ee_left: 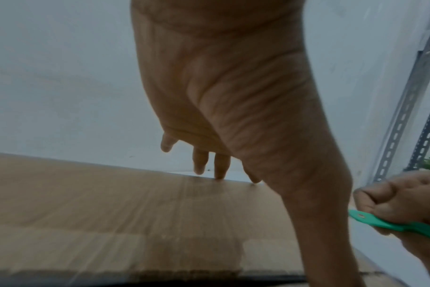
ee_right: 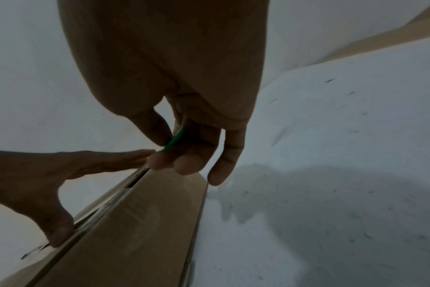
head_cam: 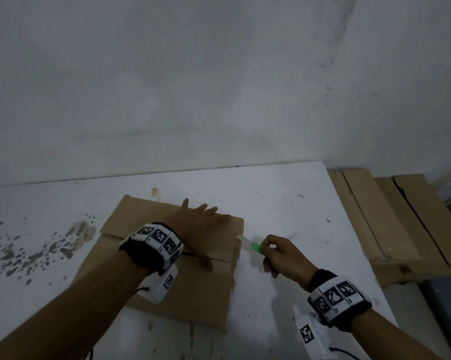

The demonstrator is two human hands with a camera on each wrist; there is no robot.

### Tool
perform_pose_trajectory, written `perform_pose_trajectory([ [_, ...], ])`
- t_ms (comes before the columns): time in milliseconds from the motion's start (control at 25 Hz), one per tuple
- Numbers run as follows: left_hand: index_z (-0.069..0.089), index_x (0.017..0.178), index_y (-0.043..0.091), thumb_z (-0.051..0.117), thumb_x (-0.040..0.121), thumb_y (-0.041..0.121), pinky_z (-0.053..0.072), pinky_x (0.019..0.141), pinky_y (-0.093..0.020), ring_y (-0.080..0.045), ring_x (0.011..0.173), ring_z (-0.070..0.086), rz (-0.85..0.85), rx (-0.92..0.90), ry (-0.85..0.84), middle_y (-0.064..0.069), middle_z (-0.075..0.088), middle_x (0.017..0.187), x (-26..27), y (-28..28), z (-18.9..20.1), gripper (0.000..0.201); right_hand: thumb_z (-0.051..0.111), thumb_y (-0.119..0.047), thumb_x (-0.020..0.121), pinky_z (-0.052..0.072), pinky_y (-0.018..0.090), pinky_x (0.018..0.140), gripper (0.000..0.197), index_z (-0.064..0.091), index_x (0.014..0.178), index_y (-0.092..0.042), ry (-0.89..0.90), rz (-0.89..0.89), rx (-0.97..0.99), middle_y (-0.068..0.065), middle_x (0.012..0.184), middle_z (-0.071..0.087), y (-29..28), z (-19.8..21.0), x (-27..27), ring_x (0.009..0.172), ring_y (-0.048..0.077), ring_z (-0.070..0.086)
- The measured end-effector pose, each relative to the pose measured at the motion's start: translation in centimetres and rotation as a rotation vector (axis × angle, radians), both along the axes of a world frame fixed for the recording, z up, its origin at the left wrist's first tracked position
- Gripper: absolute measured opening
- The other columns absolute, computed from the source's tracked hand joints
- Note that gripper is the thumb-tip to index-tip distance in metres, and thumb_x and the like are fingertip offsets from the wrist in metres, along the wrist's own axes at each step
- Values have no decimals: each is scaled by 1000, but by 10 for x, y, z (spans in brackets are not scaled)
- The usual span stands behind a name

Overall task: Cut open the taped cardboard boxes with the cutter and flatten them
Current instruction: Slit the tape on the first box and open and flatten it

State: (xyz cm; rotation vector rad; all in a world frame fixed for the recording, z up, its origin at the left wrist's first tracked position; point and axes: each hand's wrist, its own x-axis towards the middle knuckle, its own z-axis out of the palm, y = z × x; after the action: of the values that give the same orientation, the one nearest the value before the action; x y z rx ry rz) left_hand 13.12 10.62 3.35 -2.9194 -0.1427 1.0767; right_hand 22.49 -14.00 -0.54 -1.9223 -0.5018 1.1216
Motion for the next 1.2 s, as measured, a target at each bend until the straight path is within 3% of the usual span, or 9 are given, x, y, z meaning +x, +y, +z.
perform_pose_trajectory([
  [120, -5, 153, 42, 62, 57, 91, 9, 117, -65, -28, 149, 19, 35, 10, -85, 0, 11, 165, -4, 1, -6, 127, 50, -26, 102, 43, 25, 55, 23, 54, 87, -9, -32, 8, -16, 6, 57, 63, -4, -1, 0, 45, 18, 48],
  [360, 3, 155, 39, 53, 62, 94, 14, 118, -55, -31, 146, 18, 234, -36, -263, -1, 13, 163, -17, -7, -15, 119, 50, -23, 102, 39, 28, 49, 20, 54, 86, -11, -88, -6, -3, 0, 51, 50, 9, -2, 7, 45, 15, 38],
  [480, 0, 157, 39, 59, 68, 86, 11, 121, -52, -31, 151, 7, 235, -93, -166, -1, 0, 167, -18, 2, -9, 117, 47, -20, 102, 39, 29, 49, 20, 56, 87, -10, -175, 55, -29, 1, 55, 46, 20, 2, 13, 48, 16, 36],
  [600, -3, 158, 36, 73, 76, 65, 17, 122, -50, -30, 152, 6, 201, -107, -31, -2, -4, 167, -9, 14, 4, 115, 48, -22, 101, 47, 30, 50, 20, 60, 87, -12, -235, 128, -84, 0, 60, 51, 34, 7, 24, 51, 16, 43],
  [760, -15, 154, 42, 86, 67, 54, 22, 115, -65, -33, 151, 9, 193, -54, 49, -6, -3, 165, 7, 5, 5, 134, 50, -23, 99, 51, 32, 53, 19, 64, 90, -14, -279, 224, -130, 0, 66, 56, 48, 16, 38, 54, 18, 48],
  [840, -18, 153, 43, 88, 64, 52, 27, 111, -67, -35, 147, 19, 184, -18, 30, -9, 8, 162, 9, -2, -3, 138, 50, -22, 98, 51, 30, 50, 18, 65, 91, -15, -304, 300, -150, 2, 70, 58, 50, 20, 43, 53, 17, 48],
  [960, -9, 153, 42, 83, 63, 54, 39, 105, -58, -32, 130, 42, 158, -2, -95, -9, 33, 146, 6, -2, -13, 129, 46, -15, 96, 50, 28, 48, 22, 67, 89, -18, -270, 360, -168, 2, 68, 56, 44, 19, 43, 51, 14, 46],
  [1040, -2, 153, 40, 79, 63, 54, 44, 101, -52, -31, 124, 46, 150, -22, -143, -9, 36, 142, 2, -1, -17, 122, 45, -11, 96, 50, 29, 49, 25, 67, 87, -20, -247, 361, -164, -1, 60, 50, 39, 18, 41, 48, 12, 42],
  [1200, 3, 154, 39, 75, 68, 50, 43, 105, -51, -31, 131, 40, 200, -104, -139, -8, 31, 149, -1, 5, -17, 112, 48, -14, 97, 47, 29, 49, 23, 66, 85, -19, -219, 381, -158, -5, 55, 43, 29, 18, 43, 49, 11, 39],
])
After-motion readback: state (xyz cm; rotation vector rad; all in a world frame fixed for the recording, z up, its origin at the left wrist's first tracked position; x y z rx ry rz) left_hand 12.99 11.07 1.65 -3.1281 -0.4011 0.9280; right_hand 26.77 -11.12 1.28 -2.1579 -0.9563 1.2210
